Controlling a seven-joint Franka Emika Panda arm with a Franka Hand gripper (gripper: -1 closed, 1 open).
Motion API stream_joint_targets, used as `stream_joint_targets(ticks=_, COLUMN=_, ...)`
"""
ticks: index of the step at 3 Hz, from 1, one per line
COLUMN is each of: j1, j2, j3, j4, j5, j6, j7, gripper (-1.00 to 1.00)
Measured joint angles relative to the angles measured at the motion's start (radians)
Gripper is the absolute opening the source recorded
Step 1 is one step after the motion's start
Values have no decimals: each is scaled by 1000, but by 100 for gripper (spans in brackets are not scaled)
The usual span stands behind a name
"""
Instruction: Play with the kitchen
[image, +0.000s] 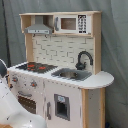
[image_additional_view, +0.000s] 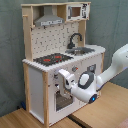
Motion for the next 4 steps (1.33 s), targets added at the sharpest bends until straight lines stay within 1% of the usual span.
stream_joint_targets(ticks=1, j1=4, j2=67, j3=0, j4=-62, j5=18, j6=-22, j7=-44, gripper=100)
stream_joint_targets(ticks=2, j1=7, j2=144, j3=0, j4=-125, j5=18, j6=-31, j7=-60, gripper=100)
stream_joint_targets(ticks=3, j1=-22, j2=171, j3=9, j4=-103, j5=14, j6=58, j7=-81, gripper=100)
stream_joint_targets(ticks=4, j1=-57, j2=111, j3=9, j4=-53, j5=14, j6=112, j7=-80, gripper=100)
